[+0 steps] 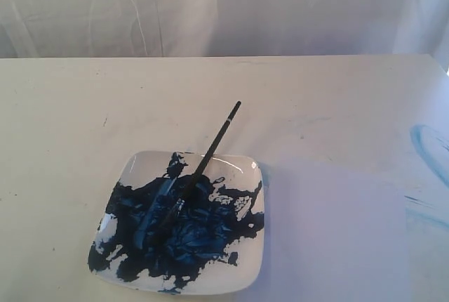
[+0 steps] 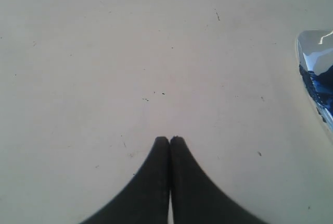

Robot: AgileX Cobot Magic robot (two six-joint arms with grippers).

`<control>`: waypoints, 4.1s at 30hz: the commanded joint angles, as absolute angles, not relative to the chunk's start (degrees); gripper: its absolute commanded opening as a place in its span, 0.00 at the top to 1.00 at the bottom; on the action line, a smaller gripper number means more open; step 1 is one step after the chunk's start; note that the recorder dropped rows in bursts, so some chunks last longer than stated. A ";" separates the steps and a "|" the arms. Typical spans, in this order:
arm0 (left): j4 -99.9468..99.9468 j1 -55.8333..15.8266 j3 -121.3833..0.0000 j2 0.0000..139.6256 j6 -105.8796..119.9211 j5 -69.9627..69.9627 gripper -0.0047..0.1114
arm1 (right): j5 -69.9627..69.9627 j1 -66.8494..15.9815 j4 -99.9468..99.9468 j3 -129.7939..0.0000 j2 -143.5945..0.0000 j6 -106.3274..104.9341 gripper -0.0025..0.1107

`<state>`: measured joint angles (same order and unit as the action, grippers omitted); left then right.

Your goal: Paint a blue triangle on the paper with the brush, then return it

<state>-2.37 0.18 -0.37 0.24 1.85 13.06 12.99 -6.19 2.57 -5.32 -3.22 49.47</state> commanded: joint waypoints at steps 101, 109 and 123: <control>-2.84 -0.15 0.00 0.00 1.51 13.14 0.96 | -10.70 -37.28 28.69 -79.39 -122.63 28.76 0.49; -2.84 -0.15 0.00 0.00 1.51 13.14 0.96 | -10.55 -37.28 30.76 -79.39 -123.77 28.76 0.49; -2.84 -0.15 0.00 0.00 1.51 13.14 0.96 | -9.71 -37.28 32.23 -79.39 -124.43 28.76 0.77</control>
